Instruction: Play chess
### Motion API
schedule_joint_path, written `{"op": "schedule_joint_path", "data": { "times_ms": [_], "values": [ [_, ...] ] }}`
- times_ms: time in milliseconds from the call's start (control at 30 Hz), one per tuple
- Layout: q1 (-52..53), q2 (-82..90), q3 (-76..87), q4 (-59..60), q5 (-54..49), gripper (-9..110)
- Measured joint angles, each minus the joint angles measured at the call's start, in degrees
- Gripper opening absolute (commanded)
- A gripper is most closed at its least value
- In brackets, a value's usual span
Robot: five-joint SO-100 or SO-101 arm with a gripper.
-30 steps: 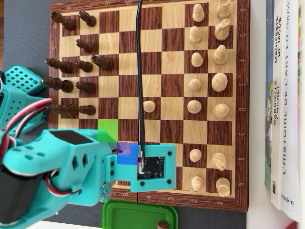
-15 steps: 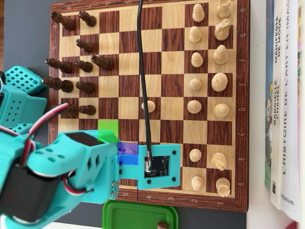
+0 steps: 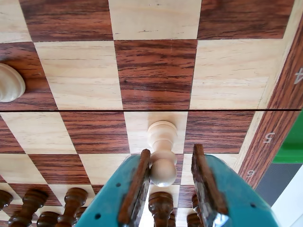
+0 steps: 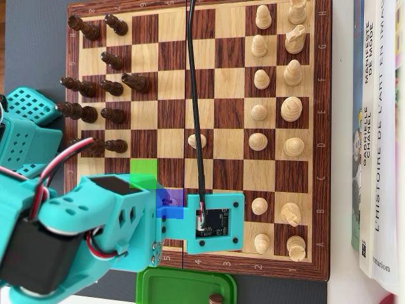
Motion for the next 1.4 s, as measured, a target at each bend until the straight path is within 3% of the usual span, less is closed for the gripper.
{"op": "schedule_joint_path", "data": {
  "times_ms": [367,767,1400],
  "values": [
    [0.0,0.0,0.0,0.0,0.0,13],
    [0.0,0.0,0.0,0.0,-0.44,5],
    [0.09,0.0,0.0,0.0,-1.23,5]
  ]
}}
